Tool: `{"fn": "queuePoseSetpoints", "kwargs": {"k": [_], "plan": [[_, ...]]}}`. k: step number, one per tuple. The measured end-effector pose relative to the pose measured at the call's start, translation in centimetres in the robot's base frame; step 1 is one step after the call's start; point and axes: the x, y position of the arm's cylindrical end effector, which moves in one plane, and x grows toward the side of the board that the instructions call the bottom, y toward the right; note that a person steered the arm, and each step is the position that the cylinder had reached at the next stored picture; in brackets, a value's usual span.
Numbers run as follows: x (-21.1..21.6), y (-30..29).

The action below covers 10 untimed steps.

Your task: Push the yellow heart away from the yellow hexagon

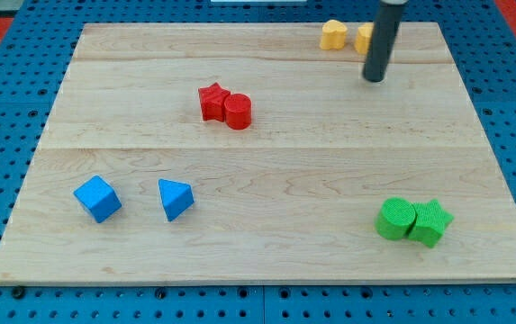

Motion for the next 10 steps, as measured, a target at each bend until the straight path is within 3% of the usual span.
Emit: {"fn": "queuePoseSetpoints", "kwargs": {"k": [1, 2, 4, 6, 9, 10], "plan": [[-4.9, 7.1], [-10.4, 5.4], [-8.6, -3.9], [-8.6, -4.2], [-6.3, -11.3], [-7.0, -10.1]]}}
